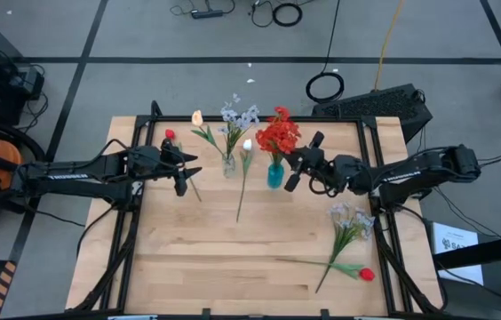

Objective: Sort flowers into vase by color
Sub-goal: Put the red flowers into the blue vase

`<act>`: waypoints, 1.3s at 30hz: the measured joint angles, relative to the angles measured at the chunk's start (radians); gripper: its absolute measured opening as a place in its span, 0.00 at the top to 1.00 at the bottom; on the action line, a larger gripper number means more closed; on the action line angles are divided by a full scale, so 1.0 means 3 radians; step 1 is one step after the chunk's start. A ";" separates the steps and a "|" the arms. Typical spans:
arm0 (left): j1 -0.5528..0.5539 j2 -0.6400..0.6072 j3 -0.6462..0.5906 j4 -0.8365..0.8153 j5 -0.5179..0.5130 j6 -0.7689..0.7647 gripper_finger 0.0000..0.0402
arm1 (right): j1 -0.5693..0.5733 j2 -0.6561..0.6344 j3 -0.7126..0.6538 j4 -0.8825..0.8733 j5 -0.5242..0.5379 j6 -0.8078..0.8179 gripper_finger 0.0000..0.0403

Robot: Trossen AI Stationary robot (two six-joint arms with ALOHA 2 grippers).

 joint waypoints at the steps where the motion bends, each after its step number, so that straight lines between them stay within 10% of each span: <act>1: 0.0001 0.0000 0.0000 0.0000 0.0000 0.0000 0.51 | -0.0003 0.0034 0.0000 0.0000 -0.0006 0.0007 1.00; 39: 0.0000 0.0000 0.0000 0.0000 0.0001 0.0001 0.51 | -0.0014 0.0856 0.0003 0.0072 -0.0004 0.0529 0.88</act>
